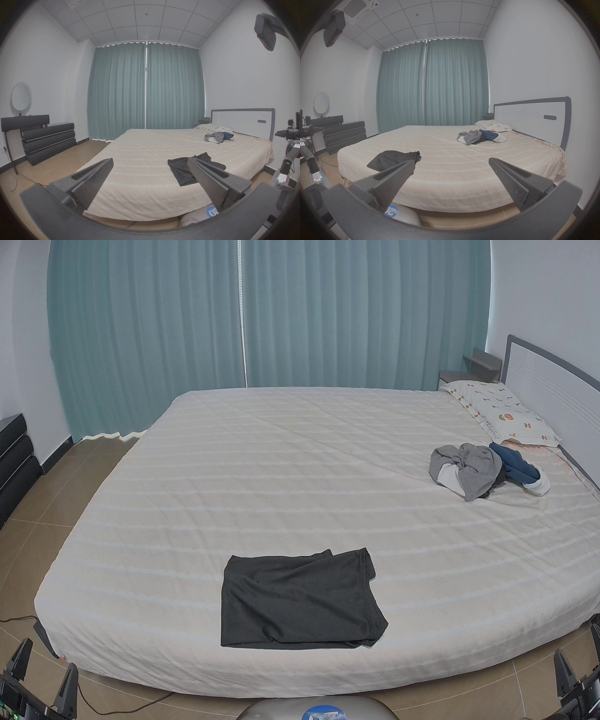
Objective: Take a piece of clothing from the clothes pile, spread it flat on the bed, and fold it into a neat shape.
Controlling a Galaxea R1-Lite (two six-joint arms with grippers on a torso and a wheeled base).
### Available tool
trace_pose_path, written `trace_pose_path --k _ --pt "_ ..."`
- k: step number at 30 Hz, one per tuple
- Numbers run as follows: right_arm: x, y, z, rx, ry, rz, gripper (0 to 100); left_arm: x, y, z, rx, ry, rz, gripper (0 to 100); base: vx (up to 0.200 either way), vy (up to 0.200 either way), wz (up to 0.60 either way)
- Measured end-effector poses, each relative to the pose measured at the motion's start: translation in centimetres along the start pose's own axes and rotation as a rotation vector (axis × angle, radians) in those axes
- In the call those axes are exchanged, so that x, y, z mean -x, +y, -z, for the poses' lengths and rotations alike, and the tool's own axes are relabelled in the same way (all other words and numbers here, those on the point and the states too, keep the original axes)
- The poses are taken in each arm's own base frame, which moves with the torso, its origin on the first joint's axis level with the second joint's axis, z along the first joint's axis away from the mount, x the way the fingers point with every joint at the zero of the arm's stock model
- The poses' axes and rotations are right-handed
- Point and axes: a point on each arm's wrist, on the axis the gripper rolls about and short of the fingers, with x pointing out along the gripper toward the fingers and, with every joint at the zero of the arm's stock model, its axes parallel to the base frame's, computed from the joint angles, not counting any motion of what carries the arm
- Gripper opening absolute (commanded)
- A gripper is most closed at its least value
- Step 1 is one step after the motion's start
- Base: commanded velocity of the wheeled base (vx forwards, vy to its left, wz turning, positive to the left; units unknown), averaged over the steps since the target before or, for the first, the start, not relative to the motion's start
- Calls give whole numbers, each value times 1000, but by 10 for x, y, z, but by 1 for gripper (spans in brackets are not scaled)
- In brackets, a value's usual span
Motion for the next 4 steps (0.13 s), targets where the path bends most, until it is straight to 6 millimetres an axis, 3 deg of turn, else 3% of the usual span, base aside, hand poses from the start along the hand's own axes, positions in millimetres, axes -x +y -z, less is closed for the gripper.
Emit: trace_pose_path --k 4 --pt "0 0 0 2 0 -2 100 0 0 0 -8 0 -9 100 0 0 0"
